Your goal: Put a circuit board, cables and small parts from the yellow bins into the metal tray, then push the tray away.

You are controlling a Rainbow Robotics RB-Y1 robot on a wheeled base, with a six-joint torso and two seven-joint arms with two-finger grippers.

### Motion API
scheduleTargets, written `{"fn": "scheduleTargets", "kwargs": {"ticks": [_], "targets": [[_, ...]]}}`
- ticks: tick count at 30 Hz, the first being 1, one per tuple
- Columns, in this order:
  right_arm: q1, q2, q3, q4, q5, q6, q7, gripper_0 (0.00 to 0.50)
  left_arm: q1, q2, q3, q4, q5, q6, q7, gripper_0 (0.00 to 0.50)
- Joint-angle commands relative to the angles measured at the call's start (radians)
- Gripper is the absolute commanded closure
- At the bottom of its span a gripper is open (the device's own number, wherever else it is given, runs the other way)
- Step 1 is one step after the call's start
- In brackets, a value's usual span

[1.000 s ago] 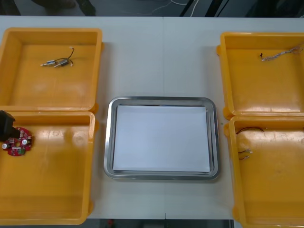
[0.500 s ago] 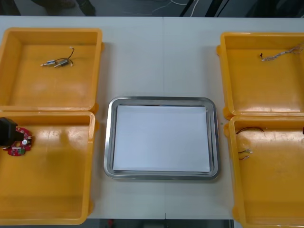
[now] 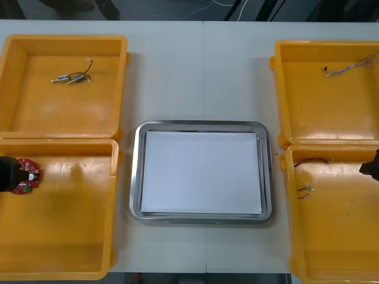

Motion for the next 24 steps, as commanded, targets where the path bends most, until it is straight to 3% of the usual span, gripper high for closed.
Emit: {"fn": "scheduleTargets", "kwargs": {"ticks": [1, 6, 13, 24], "targets": [[0.023, 0.03, 0.081, -0.045, 0.06, 0.003, -0.129, 0.0, 0.042, 0.044, 0.03, -0.004, -0.013, -0.037, -0.076, 0.0], [0.023, 0.055, 0.138, -0.045, 0.118, 0.003, -0.225, 0.0, 0.045, 0.044, 0.021, 0.025, -0.013, -0.062, -0.09, 0.0], [0.011, 0.092, 0.167, -0.013, 0.135, 0.003, -0.346, 0.0, 0.043, 0.045, -0.033, 0.083, -0.05, -0.143, -0.108, 0.0], [-0.001, 0.149, 0.167, 0.1, 0.169, 0.003, -0.371, 0.0, 0.043, 0.047, -0.096, 0.114, -0.09, -0.178, -0.113, 0.0]]}}
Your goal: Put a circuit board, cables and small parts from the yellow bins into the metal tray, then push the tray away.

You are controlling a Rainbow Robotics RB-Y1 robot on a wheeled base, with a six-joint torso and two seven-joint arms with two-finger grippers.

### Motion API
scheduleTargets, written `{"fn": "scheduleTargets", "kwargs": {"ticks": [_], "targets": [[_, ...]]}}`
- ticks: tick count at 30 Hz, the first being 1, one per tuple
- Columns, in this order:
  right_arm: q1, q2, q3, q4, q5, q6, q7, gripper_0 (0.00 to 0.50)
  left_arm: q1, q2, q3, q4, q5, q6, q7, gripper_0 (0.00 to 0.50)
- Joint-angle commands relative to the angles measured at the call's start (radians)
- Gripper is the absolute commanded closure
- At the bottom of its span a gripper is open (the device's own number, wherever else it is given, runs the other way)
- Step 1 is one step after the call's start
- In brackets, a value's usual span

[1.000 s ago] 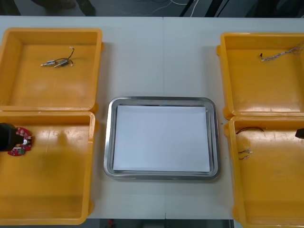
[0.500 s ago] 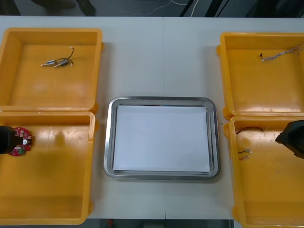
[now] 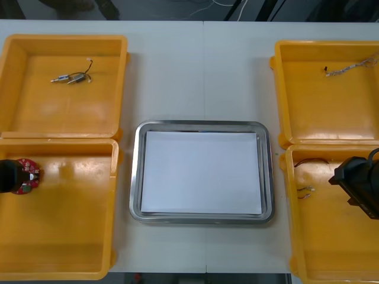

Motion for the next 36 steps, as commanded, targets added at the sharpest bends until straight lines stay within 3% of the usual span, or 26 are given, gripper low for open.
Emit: {"fn": "scheduleTargets", "kwargs": {"ticks": [1, 7, 14, 36], "targets": [[-0.007, 0.032, 0.012, 0.057, 0.016, -0.006, -0.051, 0.0, 0.027, 0.048, -0.033, 0.011, -0.018, -0.029, -0.113, 0.0], [-0.016, 0.04, 0.029, 0.097, 0.024, -0.038, -0.078, 0.0, 0.027, 0.051, -0.056, 0.028, -0.02, -0.046, -0.116, 0.0], [-0.041, 0.043, 0.075, 0.099, 0.048, -0.046, -0.218, 0.0, 0.027, 0.059, -0.088, 0.043, -0.043, -0.076, -0.111, 0.0], [-0.087, 0.043, 0.137, 0.275, 0.094, -0.228, -0.227, 0.0, 0.027, 0.057, -0.156, 0.122, -0.067, -0.188, -0.12, 0.0]]}}
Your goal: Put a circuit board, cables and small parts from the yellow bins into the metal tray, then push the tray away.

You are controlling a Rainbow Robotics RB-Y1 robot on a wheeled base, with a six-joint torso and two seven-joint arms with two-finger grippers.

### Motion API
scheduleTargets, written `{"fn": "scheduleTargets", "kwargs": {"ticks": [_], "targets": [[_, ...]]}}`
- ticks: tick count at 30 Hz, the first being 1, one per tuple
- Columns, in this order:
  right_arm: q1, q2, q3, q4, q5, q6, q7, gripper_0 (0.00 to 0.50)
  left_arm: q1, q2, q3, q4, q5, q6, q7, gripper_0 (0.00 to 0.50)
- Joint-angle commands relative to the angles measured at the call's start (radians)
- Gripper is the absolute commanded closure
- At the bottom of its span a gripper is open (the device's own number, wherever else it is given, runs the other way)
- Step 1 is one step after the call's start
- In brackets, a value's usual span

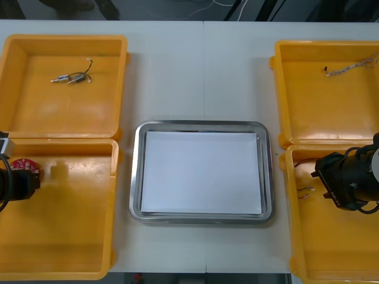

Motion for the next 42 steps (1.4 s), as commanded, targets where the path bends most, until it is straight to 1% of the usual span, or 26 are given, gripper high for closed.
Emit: {"fn": "scheduleTargets", "kwargs": {"ticks": [1, 8, 16, 30, 32, 33, 34, 42], "targets": [[-0.028, 0.014, 0.039, 0.018, 0.018, -0.032, -0.029, 0.0, 0.027, 0.042, -0.025, 0.008, -0.018, -0.029, -0.12, 0.0], [-0.026, 0.017, 0.07, 0.023, 0.03, -0.031, -0.05, 0.0, 0.027, 0.042, -0.053, 0.019, -0.04, -0.052, -0.119, 0.0], [-0.025, 0.049, 0.079, 0.023, 0.042, -0.022, -0.07, 0.0, 0.027, 0.044, -0.067, 0.025, -0.046, -0.058, -0.119, 0.0], [0.009, 0.049, 0.093, 0.024, 0.053, -0.022, -0.076, 0.0, 0.027, 0.044, -0.068, 0.028, -0.046, -0.064, -0.117, 0.0], [0.015, 0.049, 0.098, 0.024, 0.053, -0.023, -0.076, 0.0, 0.027, 0.044, -0.068, 0.028, -0.046, -0.064, -0.117, 0.215], [0.017, 0.049, 0.099, 0.023, 0.055, -0.023, -0.076, 0.0, 0.027, 0.044, -0.071, 0.028, -0.046, -0.066, -0.117, 0.487], [0.02, 0.049, 0.101, 0.023, 0.058, -0.025, -0.076, 0.0, 0.027, 0.044, -0.074, 0.028, -0.047, -0.069, -0.117, 0.5], [0.032, 0.049, 0.104, 0.024, 0.064, -0.038, -0.076, 0.0, 0.027, 0.047, -0.082, 0.028, -0.055, -0.079, -0.116, 0.5]]}}
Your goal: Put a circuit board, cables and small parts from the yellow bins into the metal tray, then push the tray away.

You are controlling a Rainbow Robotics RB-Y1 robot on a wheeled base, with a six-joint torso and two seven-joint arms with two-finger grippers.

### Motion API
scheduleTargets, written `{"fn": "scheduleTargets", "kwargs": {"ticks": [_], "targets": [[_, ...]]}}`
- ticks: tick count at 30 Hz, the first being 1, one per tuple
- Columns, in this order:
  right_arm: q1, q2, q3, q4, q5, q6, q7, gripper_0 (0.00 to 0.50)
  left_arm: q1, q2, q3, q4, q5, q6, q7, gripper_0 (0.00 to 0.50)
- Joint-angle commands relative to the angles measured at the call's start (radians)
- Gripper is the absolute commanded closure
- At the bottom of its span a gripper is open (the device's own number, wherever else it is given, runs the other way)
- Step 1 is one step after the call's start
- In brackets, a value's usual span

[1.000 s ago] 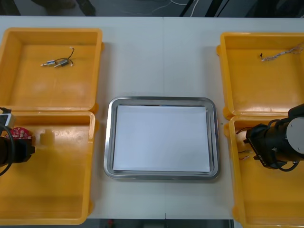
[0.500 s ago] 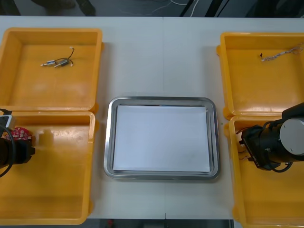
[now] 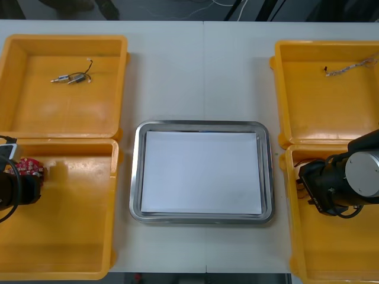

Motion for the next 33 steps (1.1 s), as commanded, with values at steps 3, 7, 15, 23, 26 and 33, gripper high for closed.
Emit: {"fn": "scheduleTargets", "kwargs": {"ticks": [3, 7, 15, 23, 26, 33], "targets": [[0.023, 0.012, 0.018, -0.011, 0.017, -0.007, -0.023, 0.0, 0.027, 0.043, -0.016, -0.005, -0.01, -0.011, -0.116, 0.5], [0.024, 0.012, 0.017, -0.011, 0.02, -0.007, -0.023, 0.0, 0.027, 0.053, -0.016, -0.008, -0.004, -0.011, -0.114, 0.5], [0.024, 0.012, 0.02, -0.011, 0.023, -0.009, -0.023, 0.0, 0.029, 0.071, 0.027, -0.049, 0.023, 0.051, -0.112, 0.5], [0.024, 0.012, 0.022, -0.011, 0.025, -0.015, -0.016, 0.0, 0.027, 0.071, 0.093, -0.129, 0.048, 0.166, -0.1, 0.5], [0.023, 0.012, 0.02, -0.001, 0.022, -0.016, -0.008, 0.0, 0.026, 0.071, 0.124, -0.171, 0.06, 0.222, -0.091, 0.5], [0.001, 0.012, 0.022, 0.048, 0.02, -0.039, -0.002, 0.0, 0.004, 0.071, 0.168, -0.269, 0.088, 0.35, -0.056, 0.5]]}}
